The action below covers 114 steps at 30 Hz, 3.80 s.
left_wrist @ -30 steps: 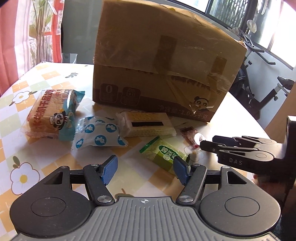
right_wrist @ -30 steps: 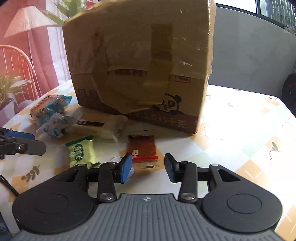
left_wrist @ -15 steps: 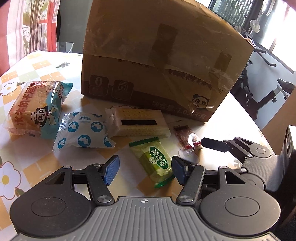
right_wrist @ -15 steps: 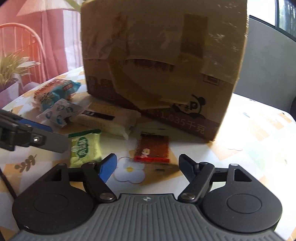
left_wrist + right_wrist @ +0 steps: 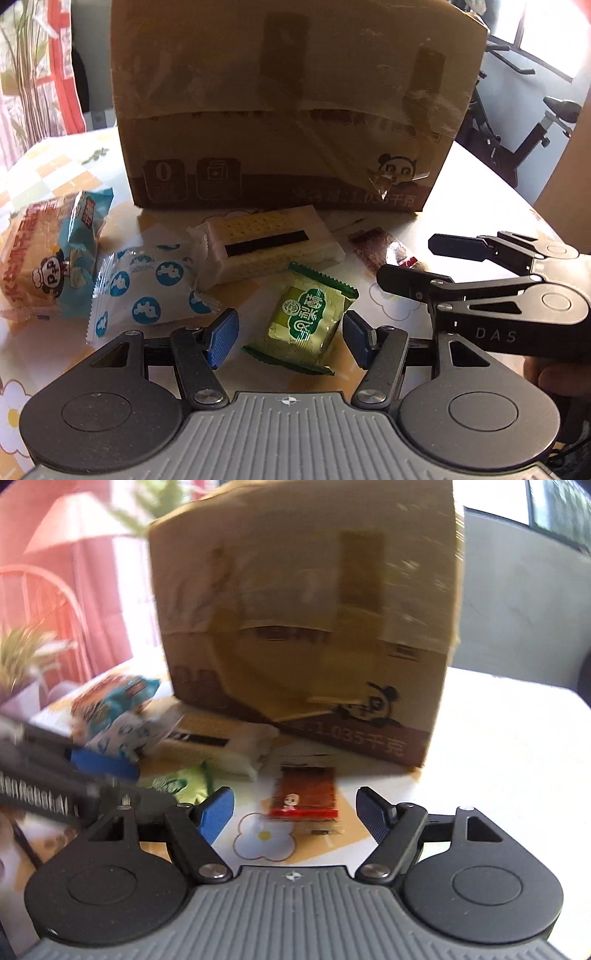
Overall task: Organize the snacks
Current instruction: 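Close left gripper on green packet while right gripper grasps orange-red packet, then lift both packets over the box and open both grippers, then move both grippers back down toward the blue-dotted packet and bread bag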
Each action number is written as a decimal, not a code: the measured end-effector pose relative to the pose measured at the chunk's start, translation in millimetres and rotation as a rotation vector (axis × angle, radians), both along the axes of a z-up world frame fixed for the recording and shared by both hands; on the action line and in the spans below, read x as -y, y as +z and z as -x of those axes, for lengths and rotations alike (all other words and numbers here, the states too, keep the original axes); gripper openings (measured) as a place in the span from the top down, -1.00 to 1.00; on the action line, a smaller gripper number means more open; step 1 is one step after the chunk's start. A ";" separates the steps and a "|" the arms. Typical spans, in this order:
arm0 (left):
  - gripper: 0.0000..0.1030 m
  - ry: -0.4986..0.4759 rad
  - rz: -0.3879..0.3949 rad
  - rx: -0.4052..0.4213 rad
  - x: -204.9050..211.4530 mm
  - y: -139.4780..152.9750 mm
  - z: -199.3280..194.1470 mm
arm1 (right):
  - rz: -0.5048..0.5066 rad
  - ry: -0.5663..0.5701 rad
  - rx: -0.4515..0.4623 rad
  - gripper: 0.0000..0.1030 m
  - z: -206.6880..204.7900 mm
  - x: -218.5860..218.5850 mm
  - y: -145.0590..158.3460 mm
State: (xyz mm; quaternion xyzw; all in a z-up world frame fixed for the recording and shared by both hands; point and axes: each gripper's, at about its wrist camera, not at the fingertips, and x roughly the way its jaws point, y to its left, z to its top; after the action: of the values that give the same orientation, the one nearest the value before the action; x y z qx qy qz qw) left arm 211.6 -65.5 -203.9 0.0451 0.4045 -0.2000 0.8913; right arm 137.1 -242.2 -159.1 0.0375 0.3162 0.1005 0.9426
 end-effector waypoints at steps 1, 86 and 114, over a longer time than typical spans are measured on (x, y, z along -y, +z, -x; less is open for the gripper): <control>-0.24 -0.006 -0.014 0.009 2.1 -1.0 -0.3 | 0.003 -0.006 -0.004 -0.47 -3.5 -0.2 -1.0; 0.23 -0.023 0.253 0.427 40.3 190.0 -88.7 | -0.102 -0.005 0.402 0.21 -54.8 53.3 174.5; 0.04 0.045 0.227 0.369 -95.6 177.8 -37.7 | -0.235 -0.087 0.339 0.00 -39.4 8.1 168.3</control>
State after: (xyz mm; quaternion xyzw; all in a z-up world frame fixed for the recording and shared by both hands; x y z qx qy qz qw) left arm 249.3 30.2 -26.1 -0.0287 0.2101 -0.2126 0.9538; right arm 176.5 -250.3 9.3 0.1437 0.1375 0.1006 0.9748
